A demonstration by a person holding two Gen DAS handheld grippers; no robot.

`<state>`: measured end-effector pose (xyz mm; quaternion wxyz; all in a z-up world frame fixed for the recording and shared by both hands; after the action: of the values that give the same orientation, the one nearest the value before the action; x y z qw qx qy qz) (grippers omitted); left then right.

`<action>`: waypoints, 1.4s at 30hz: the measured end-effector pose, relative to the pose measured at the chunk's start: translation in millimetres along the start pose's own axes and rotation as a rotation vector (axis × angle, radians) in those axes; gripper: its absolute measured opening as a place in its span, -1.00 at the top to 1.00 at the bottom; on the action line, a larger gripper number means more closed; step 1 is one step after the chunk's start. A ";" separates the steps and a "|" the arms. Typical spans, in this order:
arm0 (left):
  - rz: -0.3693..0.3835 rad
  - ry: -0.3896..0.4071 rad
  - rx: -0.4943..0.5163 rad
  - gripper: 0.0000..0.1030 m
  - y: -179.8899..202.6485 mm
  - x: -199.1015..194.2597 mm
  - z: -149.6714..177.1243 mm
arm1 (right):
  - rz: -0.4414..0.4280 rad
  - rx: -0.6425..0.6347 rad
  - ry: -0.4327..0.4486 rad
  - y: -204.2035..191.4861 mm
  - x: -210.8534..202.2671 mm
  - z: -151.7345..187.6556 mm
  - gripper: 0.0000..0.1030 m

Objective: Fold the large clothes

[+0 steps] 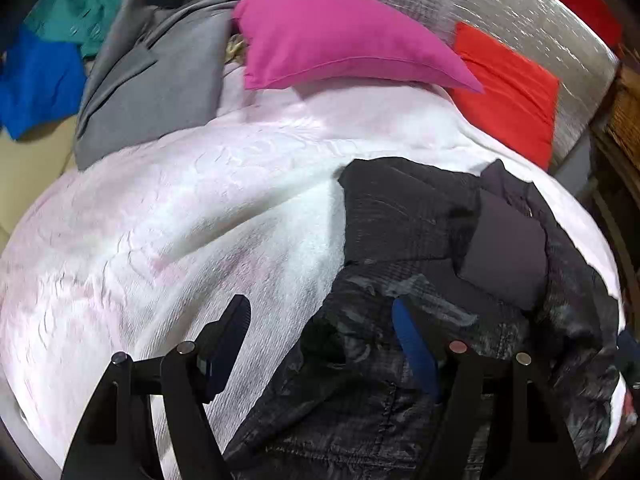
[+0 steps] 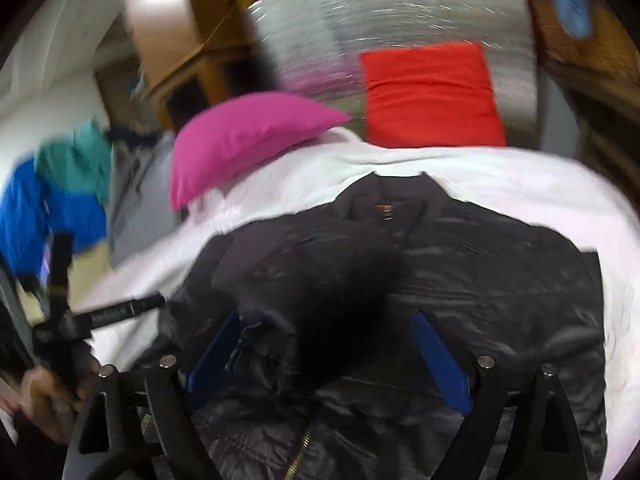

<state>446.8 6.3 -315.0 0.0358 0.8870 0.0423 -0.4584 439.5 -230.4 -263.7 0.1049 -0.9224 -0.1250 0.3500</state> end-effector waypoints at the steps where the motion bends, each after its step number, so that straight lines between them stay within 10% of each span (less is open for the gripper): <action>1: -0.006 0.000 0.021 -0.43 3.1 1.0 2.1 | 0.030 -0.025 -0.016 -3.7 7.9 3.3 -0.76; 7: -0.017 -0.065 0.090 -0.43 17.7 21.9 20.1 | 0.228 0.050 0.008 28.0 22.5 3.7 -0.76; 15: 0.023 -0.110 0.102 -0.47 26.5 35.7 26.2 | -0.127 0.914 0.025 159.3 -6.3 56.6 -0.75; 22: -0.027 -0.098 0.140 -0.48 24.8 38.9 27.5 | -0.301 1.002 0.042 175.5 -55.6 70.0 -0.75; 27: -0.019 -0.102 0.123 -0.47 20.3 36.6 25.7 | -0.026 0.627 0.087 170.1 -99.1 39.5 -0.77; 34: -0.047 -0.081 0.124 -0.47 16.2 31.7 21.8 | 0.023 0.121 0.019 40.8 -30.2 1.1 -0.77; 42: -0.023 -0.084 0.133 -0.47 2.9 32.9 22.0 | 0.099 -0.073 -0.054 -16.2 40.1 15.3 -0.80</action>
<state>448.2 2.5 -354.5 -0.0264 0.8668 0.0202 -0.4976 455.7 -201.2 -295.2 0.0503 -0.9209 -0.0947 0.3748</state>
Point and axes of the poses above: each gripper's, at about its wrist camera, not at the fingertips, and x roughly the way its jaws point, y to its right, z to its underside, the point moved 8 cm from there along x, roughly the way its jaws point, and after that the axes turned 7 degrees about -z, right-handed, at the moved point
